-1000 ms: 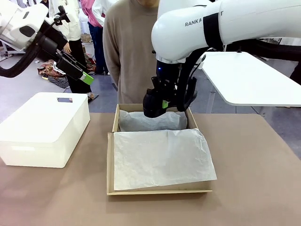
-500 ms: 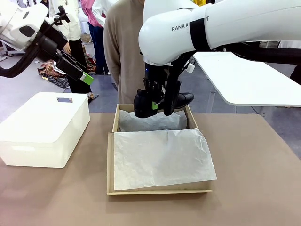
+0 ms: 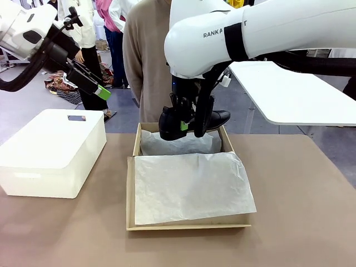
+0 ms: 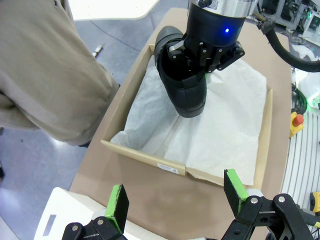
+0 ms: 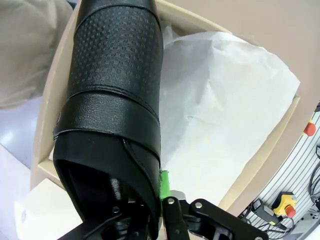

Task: Pack the shoes into the box.
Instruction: Place the other shoe of the Shoes into the Shoes Box.

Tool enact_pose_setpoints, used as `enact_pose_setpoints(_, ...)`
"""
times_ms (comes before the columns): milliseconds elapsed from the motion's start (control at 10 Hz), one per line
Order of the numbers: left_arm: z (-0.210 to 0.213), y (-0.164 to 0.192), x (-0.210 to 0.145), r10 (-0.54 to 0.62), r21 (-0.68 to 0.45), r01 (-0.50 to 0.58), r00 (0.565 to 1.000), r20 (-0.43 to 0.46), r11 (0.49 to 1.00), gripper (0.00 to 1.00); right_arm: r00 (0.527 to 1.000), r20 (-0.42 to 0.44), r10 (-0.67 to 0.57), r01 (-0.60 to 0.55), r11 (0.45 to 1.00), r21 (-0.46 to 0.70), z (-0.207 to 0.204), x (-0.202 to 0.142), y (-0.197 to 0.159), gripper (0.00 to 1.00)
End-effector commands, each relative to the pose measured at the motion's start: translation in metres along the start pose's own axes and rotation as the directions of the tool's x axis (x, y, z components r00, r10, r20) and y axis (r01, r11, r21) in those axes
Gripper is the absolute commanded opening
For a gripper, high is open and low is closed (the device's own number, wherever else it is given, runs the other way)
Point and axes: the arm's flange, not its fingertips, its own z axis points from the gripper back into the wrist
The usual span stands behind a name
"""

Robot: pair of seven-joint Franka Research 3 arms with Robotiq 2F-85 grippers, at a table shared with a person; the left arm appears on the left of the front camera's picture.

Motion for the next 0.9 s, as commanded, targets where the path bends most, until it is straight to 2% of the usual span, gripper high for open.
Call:
enact_pose_setpoints(0, 0.0, 0.001, -0.001, 0.0, -0.015, 0.0, 1.0, 0.017, 1.0, 1.0, 0.996, 0.001, -0.089, 0.089, 0.996, 0.019, 0.001, -0.002, 0.001, 0.0)
enact_pose_setpoints(300, 0.0, 0.001, -0.001, 0.0, -0.015, 0.0, 1.0, 0.017, 1.0, 1.0, 0.97, 0.011, -0.242, 0.242, 0.97, 0.026, -0.009, -0.021, 0.009, 0.0)
enact_pose_setpoints(500, 0.0, 0.001, -0.001, 0.0, -0.015, 0.0, 1.0, 0.017, 1.0, 1.0, 0.954, 0.012, -0.301, 0.3, 0.954, 0.023, -0.018, -0.029, 0.014, 0.0)
enact_pose_setpoints(800, 0.0, 0.001, -0.001, 0.0, -0.015, 0.0, 1.0, 0.017, 1.0, 1.0, 0.945, 0.018, -0.328, 0.326, 0.943, 0.07, -0.03, -0.04, 0.021, 0.0)
